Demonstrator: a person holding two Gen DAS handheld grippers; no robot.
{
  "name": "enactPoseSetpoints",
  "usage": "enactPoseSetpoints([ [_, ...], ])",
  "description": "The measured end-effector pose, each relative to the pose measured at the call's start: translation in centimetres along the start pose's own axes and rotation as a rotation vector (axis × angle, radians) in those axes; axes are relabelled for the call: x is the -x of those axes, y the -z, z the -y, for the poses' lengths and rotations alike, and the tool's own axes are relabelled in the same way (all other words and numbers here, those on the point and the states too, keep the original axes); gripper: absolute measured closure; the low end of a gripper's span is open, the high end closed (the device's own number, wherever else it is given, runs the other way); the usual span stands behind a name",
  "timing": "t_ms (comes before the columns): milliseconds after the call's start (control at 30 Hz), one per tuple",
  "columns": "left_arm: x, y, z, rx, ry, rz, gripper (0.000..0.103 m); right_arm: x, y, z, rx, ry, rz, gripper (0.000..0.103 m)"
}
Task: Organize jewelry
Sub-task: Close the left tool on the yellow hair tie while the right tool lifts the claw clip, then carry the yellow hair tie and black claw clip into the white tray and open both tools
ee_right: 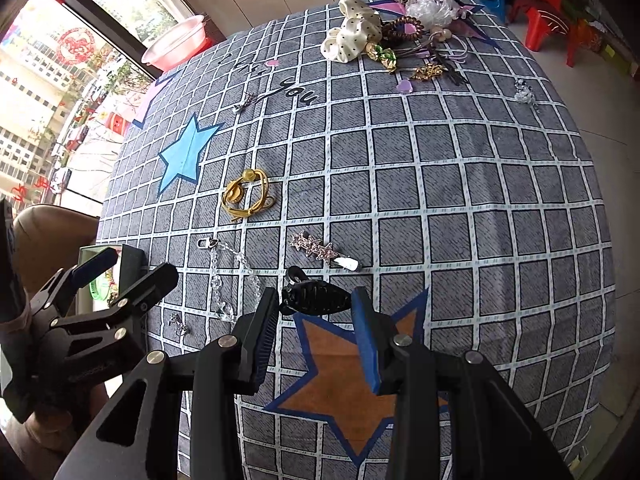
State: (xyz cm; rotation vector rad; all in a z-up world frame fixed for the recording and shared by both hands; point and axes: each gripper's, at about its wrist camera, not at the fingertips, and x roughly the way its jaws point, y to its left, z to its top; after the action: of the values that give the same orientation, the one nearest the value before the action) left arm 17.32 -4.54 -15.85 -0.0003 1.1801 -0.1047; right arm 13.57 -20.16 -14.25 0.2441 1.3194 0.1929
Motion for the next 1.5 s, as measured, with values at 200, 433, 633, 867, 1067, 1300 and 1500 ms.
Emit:
enactPoseSetpoints([
  [200,-4.0,-3.2,2.6,-0.05,0.027,-0.017,0.0,0.3,-0.2,2.3,-0.041,0.002,-0.004,0.063],
  [433,-7.3,-4.0,3.6,-0.066,0.002,-0.09,0.026,0.1,-0.4,4.2,-0.071,-0.002,-0.011,0.063],
  [633,-7.0,-3.7,4.7,-0.128,0.003,-0.061,0.078,-0.2,-0.4,4.7,-0.087,-0.009,-0.014,0.063],
  [867,-4.7,-3.8,2.6,-0.04,0.067,-0.023,0.087,0.0,-1.0,4.1,-0.067,-0.01,-0.001,0.063],
  [1067,-1.6,-2.8,0.8,-0.009,0.081,0.015,0.087,0.1,-1.6,2.4,-0.04,-0.021,0.009,0.063],
  [1300,2.2,-0.6,-2.5,0.05,0.078,0.055,0.087,0.0,-1.8,-1.4,0.032,-0.051,0.006,0.063],
  [1500,5.7,2.7,-6.7,0.123,0.04,0.087,0.087,-0.6,-1.5,-6.4,0.122,-0.093,-0.012,0.063],
])
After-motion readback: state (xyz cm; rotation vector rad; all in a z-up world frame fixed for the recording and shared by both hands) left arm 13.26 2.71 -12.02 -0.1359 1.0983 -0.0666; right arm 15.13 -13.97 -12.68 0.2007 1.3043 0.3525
